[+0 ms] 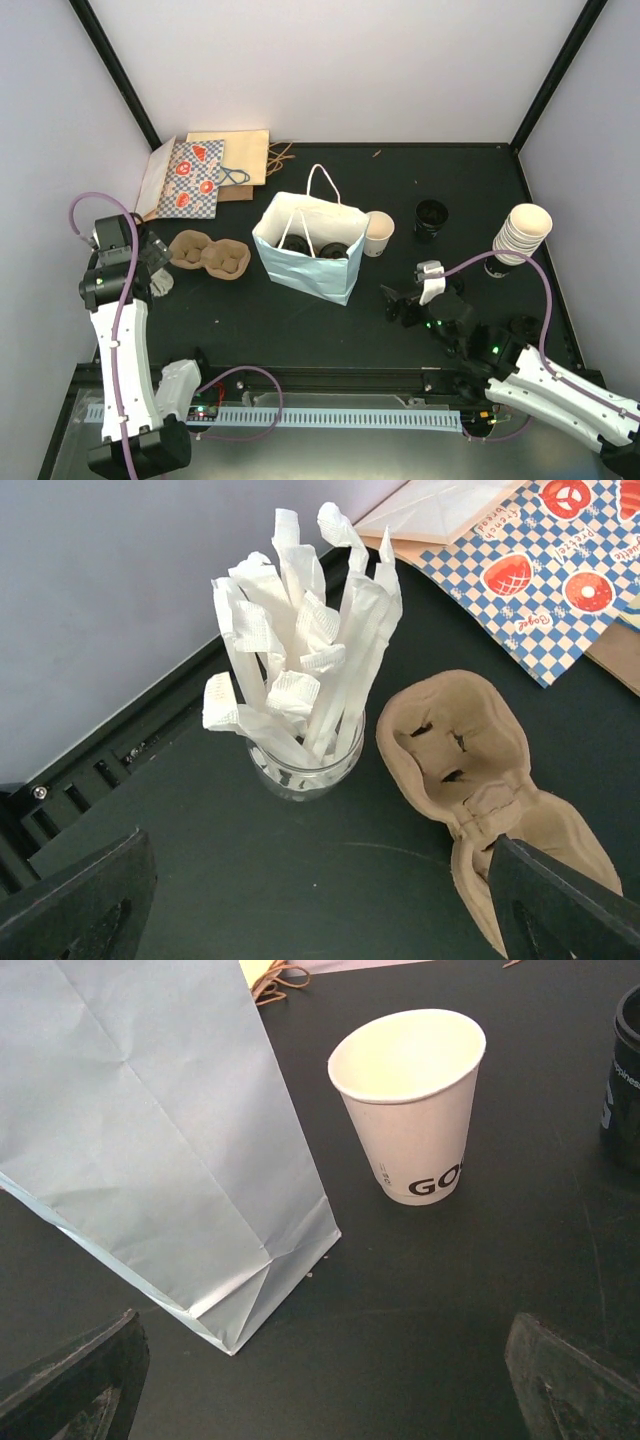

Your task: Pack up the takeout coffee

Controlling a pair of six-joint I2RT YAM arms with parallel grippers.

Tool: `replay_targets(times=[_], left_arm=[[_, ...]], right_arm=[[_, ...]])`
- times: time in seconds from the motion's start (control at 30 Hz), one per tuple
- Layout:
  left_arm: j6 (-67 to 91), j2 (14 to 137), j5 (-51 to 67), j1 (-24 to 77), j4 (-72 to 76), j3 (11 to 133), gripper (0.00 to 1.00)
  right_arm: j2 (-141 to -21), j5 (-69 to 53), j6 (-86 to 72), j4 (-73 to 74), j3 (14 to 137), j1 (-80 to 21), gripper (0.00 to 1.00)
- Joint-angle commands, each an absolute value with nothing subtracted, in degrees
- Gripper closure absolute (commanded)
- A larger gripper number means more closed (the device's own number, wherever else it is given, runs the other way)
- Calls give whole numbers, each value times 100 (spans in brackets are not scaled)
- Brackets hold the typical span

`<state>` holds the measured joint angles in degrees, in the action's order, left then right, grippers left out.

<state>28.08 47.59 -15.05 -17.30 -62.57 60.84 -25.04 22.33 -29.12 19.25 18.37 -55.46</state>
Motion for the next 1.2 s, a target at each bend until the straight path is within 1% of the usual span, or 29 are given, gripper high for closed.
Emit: replay_targets(times=[0.0, 0.17, 0.27, 0.4, 0.47, 0.67, 0.8, 1.07, 1.13, 1.17], left_arm=[[2606, 4555, -1408, -1767, -6159, 6111, 7], [2702, 4623, -1911, -1767, -6192, 5915, 12], [2779, 4801, -2173, -1767, -6214, 5847, 18], [2795, 5022, -2247, -1772, -6311, 5923, 27], [2743, 5111, -2250, -1768, -6270, 5928, 29], [3013, 5304, -2459, -1758, -6368, 6069, 39], [3404, 5333, -2700, -1688, -6440, 6169, 40], [3138, 5631, -3192, -1652, -6271, 6522, 41], [2912, 5701, -3188, -1654, -6087, 6543, 43], [2798, 5747, -3106, -1653, -6015, 6566, 46]], right_arm=[[-2418, 2537, -3080, 1804, 1784, -5520, 0], [-2405, 2633, -3197, 1898, 1778, -5520, 0], [-2366, 2603, -3208, 1883, 1745, -5518, 0], [-2366, 2617, -3224, 1870, 1731, -5519, 0], [-2389, 2620, -3231, 1868, 1724, -5520, 0], [-2534, 2562, -3171, 1779, 1730, -5519, 0], [-2703, 2460, -3119, 1723, 1764, -5520, 0], [-3000, 2347, -3063, 1654, 1835, -5520, 0], [-3048, 2334, -3059, 1648, 1850, -5520, 0], [-3065, 2322, -3053, 1646, 1853, -5520, 0]])
